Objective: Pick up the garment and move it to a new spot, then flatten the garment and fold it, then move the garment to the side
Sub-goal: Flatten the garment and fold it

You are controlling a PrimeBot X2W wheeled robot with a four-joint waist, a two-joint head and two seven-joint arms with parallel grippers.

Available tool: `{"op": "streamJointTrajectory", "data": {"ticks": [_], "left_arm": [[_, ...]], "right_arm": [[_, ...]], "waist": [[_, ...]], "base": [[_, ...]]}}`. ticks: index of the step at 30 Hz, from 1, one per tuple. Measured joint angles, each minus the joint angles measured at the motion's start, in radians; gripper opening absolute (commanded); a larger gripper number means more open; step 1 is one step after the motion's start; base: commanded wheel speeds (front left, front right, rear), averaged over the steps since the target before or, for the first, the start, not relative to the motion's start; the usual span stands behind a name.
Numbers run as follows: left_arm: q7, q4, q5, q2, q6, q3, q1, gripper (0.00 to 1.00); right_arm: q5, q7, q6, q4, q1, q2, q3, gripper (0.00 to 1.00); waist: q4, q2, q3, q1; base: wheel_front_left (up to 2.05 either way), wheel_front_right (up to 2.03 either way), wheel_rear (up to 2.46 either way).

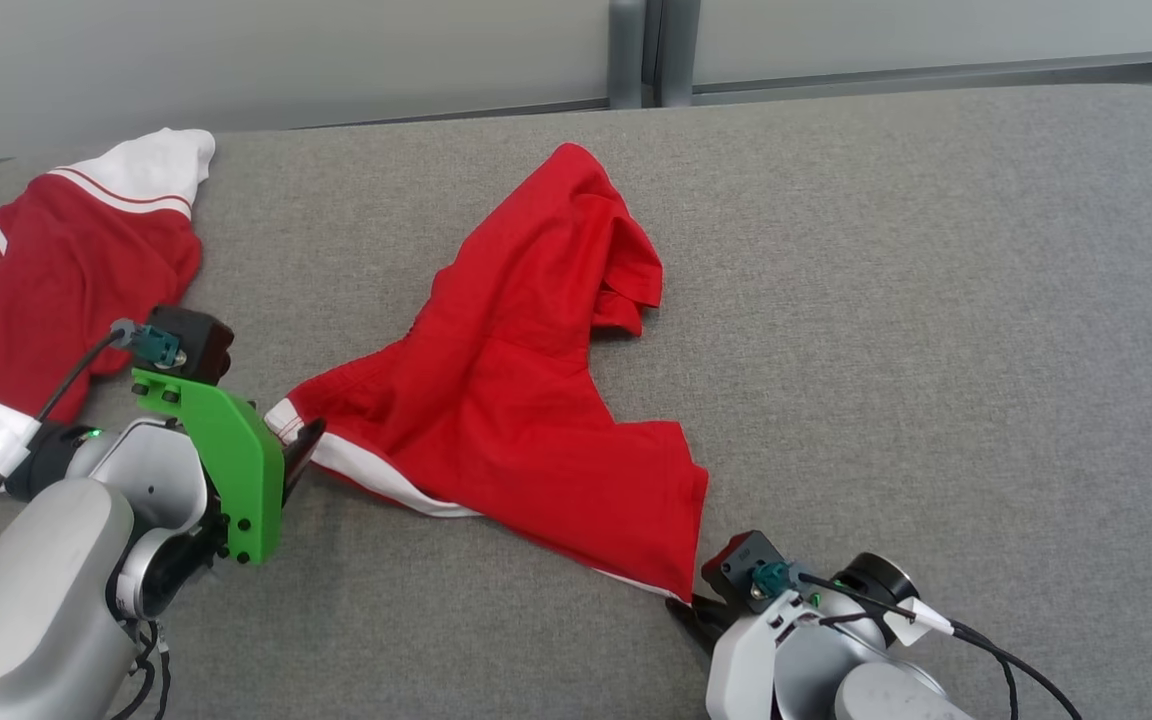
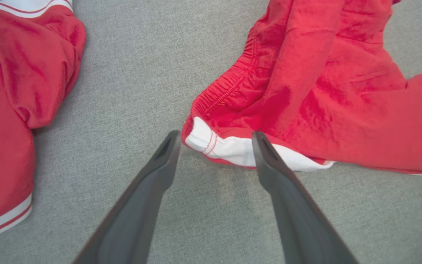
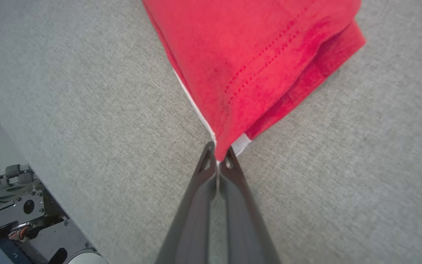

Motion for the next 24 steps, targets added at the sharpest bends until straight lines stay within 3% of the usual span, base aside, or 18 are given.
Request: {"op": "streamJointTrajectory", "data": {"ticks": [14, 15, 16, 18, 19, 20, 24], "left_arm": [[-0.068, 0.180, -0.007, -0.055, -0.054, -0.013, -0.020, 1.00], [-0.066, 0.191, -0.008, -0.059, -0.058, -0.018, -0.020, 0.82], [-0.062, 0.201, -0.011, -0.063, -0.064, -0.022, -0.020, 0.57], [-0.062, 0.218, -0.019, -0.070, -0.071, -0.026, -0.020, 0.25], [-0.062, 0.224, -0.020, -0.072, -0.073, -0.029, -0.020, 0.18], [-0.063, 0.229, -0.023, -0.074, -0.076, -0.030, -0.020, 0.00], [-0.045, 0.245, -0.043, -0.077, -0.091, -0.039, -0.022, 0.00]], "right_arm": [[-0.001, 0.030, 0.001, -0.052, 0.022, -0.020, -0.003, 0.00], [-0.002, 0.031, 0.001, -0.055, 0.023, -0.020, -0.004, 0.00], [-0.002, 0.032, 0.001, -0.057, 0.024, -0.020, -0.005, 0.00], [-0.004, 0.032, 0.001, -0.060, 0.024, -0.020, -0.006, 0.00], [-0.005, 0.032, 0.001, -0.061, 0.024, -0.019, -0.007, 0.00], [-0.007, 0.032, 0.001, -0.061, 0.024, -0.019, -0.009, 0.00], [0.002, 0.020, 0.002, -0.064, 0.028, -0.016, -0.029, 0.00]], "waist": [[-0.027, 0.0000, 0.016, 0.0000], [-0.028, 0.0000, 0.017, 0.0000], [-0.029, 0.0000, 0.019, 0.0000], [-0.032, 0.0000, 0.022, 0.0000], [-0.033, 0.0000, 0.023, 0.0000], [-0.034, 0.0000, 0.023, 0.0000], [-0.033, 0.0000, 0.022, 0.0000]], "base": [[0.00, 0.00, 0.00], [0.00, 0.00, 0.00], [0.00, 0.00, 0.00], [0.00, 0.00, 0.00], [0.00, 0.00, 0.00], [0.00, 0.00, 0.00], [0.00, 0.00, 0.00]]}}
